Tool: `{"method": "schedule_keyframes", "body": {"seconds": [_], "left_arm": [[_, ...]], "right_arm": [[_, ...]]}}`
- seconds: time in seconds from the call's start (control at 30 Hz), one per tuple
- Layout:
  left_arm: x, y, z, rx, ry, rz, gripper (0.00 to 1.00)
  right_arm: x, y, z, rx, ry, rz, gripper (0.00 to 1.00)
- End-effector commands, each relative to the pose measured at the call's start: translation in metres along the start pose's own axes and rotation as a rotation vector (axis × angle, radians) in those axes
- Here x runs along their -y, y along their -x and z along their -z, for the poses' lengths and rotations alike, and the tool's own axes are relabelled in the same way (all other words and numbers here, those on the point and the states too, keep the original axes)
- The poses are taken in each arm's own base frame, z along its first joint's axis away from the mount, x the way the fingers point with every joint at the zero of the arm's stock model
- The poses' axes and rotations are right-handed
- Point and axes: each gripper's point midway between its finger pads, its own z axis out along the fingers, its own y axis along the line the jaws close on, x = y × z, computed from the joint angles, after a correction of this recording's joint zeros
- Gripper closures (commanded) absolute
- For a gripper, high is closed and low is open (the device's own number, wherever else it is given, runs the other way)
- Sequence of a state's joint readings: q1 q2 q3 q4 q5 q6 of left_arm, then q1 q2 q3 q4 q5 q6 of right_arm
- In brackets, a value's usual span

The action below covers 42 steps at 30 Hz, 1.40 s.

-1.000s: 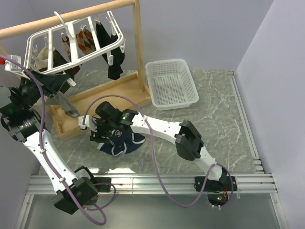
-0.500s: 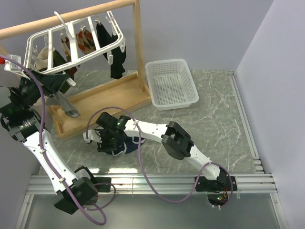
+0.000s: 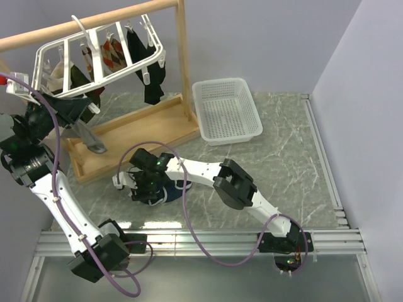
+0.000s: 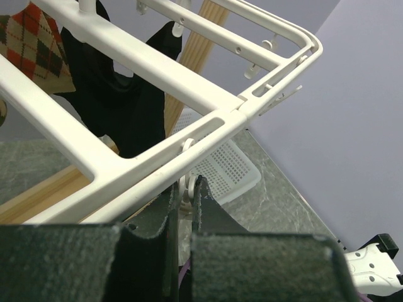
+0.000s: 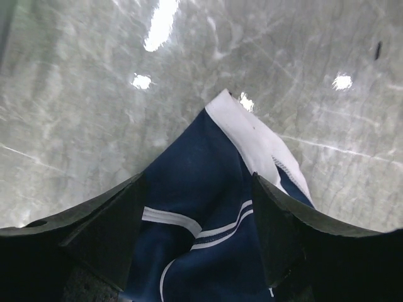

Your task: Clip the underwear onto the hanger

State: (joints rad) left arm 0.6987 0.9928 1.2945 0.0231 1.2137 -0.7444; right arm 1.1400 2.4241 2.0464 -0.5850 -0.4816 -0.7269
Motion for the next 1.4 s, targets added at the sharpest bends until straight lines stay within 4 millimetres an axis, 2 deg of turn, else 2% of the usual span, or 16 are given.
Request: {"method": "schedule_keyframes", "body": {"seconds": [0.0,0.03,0.23,0.53,0.7,0.8,0.9,1.07,1.1,1.13,1.17,1.2,1.23,1.27,1.3,1.37], "left_arm": [[0.008,0.005,0.0,0.003,-0.017,-0.046,1.0],[0.008,0.005,0.0,0.002,-0.016,-0.047,1.0],[0.009,0.005,0.001,0.0,-0.014,-0.054,1.0],[0.007,0.004,0.0,0.003,-0.011,-0.046,1.0],[0.008,0.004,0.0,0.001,-0.015,-0.048,1.0],[0.006,0.002,0.0,0.0,-0.014,-0.047,1.0],[0.006,0.001,0.001,-0.003,-0.013,-0.047,1.0],[0.006,0.002,0.0,-0.005,-0.012,-0.047,1.0],[0.005,0.002,0.0,-0.005,-0.01,-0.043,1.0],[0.004,0.001,0.0,-0.006,-0.011,-0.042,1.0],[0.005,0.001,0.0,-0.006,-0.011,-0.043,1.0],[0.005,0.001,0.0,-0.005,-0.01,-0.042,1.0],[0.005,0.0,0.001,-0.007,-0.01,-0.039,1.0],[0.004,0.0,0.001,-0.008,-0.01,-0.037,1.0],[0.005,0.0,0.001,-0.008,-0.011,-0.043,1.0],[0.003,-0.002,0.001,-0.015,-0.006,-0.03,1.0]], "right_arm": [[0.016,0.058,0.042,0.149,-0.075,0.077,0.26],[0.02,0.06,0.041,0.159,-0.084,0.082,0.25],[0.034,0.033,0.016,0.107,-0.096,0.052,0.25],[0.042,0.007,-0.002,0.052,-0.079,-0.041,0.25],[0.036,-0.012,-0.008,0.0,-0.03,-0.101,0.27],[0.025,-0.026,-0.014,-0.022,-0.014,-0.107,0.26],[0.023,-0.026,-0.013,-0.032,-0.011,-0.118,0.28],[0.002,-0.045,-0.025,-0.104,0.07,-0.142,0.52],[-0.006,-0.055,-0.028,-0.126,0.088,-0.141,0.58],[-0.007,-0.052,-0.024,-0.122,0.08,-0.134,0.69],[-0.01,-0.051,-0.023,-0.122,0.083,-0.129,0.75],[-0.008,-0.045,-0.016,-0.108,0.064,-0.123,0.93],[-0.005,-0.04,-0.012,-0.097,0.045,-0.124,1.0],[-0.002,-0.034,-0.006,-0.082,0.02,-0.137,1.0],[0.006,-0.016,0.007,-0.038,-0.026,-0.116,1.0],[0.021,0.003,0.026,0.007,-0.115,-0.13,1.0]]}}
